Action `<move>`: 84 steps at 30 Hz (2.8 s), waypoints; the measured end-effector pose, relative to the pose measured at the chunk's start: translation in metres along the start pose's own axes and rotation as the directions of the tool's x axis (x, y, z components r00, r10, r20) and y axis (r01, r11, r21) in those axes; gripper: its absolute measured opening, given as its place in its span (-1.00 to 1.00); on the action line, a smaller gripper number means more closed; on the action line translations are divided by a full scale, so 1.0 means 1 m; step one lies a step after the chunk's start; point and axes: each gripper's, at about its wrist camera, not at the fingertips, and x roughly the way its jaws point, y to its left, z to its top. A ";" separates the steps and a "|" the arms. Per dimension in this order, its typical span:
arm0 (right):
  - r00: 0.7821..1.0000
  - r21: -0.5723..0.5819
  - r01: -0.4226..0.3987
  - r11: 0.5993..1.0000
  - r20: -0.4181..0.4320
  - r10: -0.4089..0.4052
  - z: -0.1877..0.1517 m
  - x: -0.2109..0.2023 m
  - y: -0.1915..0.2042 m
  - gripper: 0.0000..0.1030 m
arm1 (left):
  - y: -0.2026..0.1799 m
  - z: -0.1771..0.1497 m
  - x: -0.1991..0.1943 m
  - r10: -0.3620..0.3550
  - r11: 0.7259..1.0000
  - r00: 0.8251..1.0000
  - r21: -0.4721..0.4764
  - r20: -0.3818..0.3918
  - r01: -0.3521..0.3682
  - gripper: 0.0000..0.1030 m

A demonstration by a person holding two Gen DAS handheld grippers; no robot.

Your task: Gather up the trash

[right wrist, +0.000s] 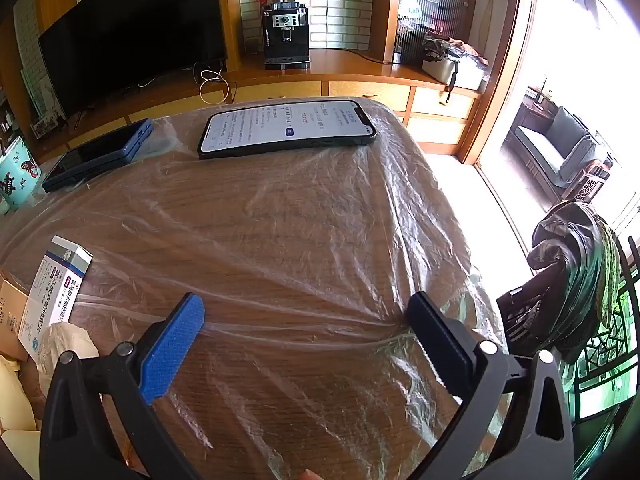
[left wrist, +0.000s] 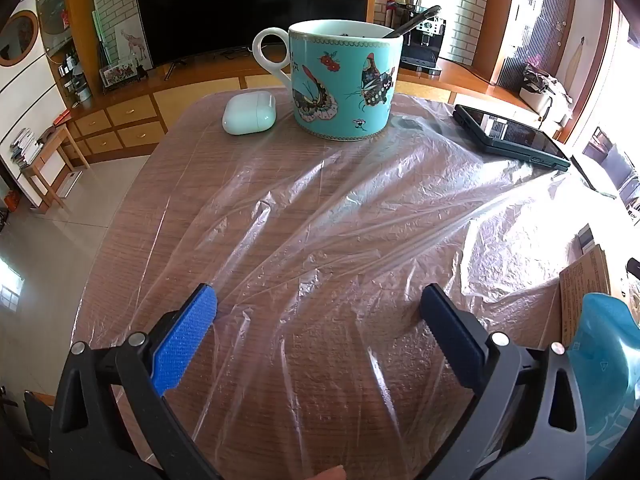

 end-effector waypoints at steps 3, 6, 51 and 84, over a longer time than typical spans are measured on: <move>1.000 0.000 0.000 1.000 0.000 0.000 0.000 0.000 0.000 0.93 | 0.000 0.000 0.000 0.000 1.000 1.000 0.000 0.000 0.000 0.97; 1.000 0.000 0.000 1.000 0.000 0.000 0.000 0.000 0.000 0.93 | 0.000 0.000 0.000 0.000 1.000 1.000 0.000 0.000 0.000 0.97; 1.000 0.000 -0.001 1.000 0.000 0.001 0.000 0.000 0.000 0.93 | 0.000 0.000 0.000 0.000 1.000 1.000 0.000 0.001 0.000 0.97; 1.000 0.006 -0.014 1.000 0.000 0.014 0.008 -0.004 -0.001 0.93 | 0.000 0.000 0.000 0.001 1.000 1.000 0.003 0.000 -0.001 0.97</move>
